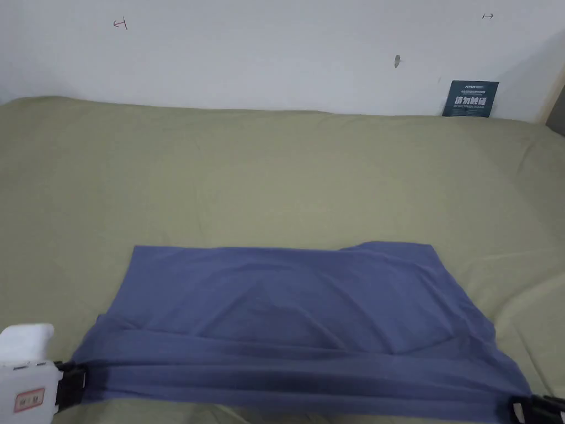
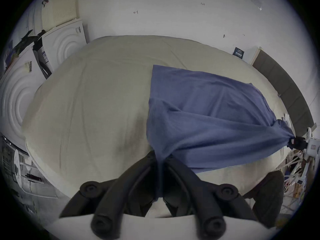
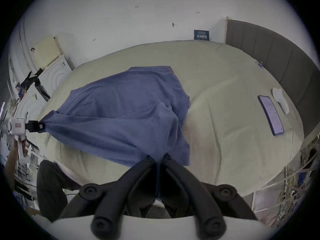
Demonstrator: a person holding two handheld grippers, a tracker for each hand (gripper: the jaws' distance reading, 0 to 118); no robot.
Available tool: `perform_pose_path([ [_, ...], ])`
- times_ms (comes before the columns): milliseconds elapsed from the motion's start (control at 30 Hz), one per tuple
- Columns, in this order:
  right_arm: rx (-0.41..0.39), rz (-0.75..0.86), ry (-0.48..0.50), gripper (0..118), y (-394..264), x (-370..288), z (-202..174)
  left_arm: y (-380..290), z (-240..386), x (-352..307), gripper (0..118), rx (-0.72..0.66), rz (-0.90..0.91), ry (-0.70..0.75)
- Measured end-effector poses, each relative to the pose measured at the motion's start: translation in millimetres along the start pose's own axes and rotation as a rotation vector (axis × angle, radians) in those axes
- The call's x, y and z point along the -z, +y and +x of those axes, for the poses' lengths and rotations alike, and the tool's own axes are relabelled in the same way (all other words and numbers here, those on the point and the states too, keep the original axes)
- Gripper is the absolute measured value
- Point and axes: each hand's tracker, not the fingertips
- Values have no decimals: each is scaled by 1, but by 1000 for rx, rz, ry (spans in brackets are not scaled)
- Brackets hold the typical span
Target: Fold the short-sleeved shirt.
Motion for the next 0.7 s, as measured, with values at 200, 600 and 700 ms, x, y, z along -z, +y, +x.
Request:
perform_pose_path([
  [200, 10, -39, 18, 3, -41, -1, -10, -36, -15, 1, 7, -29, -43, -10],
  [600, 24, 118, -10, 66, 25, -4, -12, 23, -13, 1, 94, -37, 122, 38],
  [700, 20, 162, -43, 0, 54, 12, -17, 57, -7, 31, 0, -11, 118, 25],
])
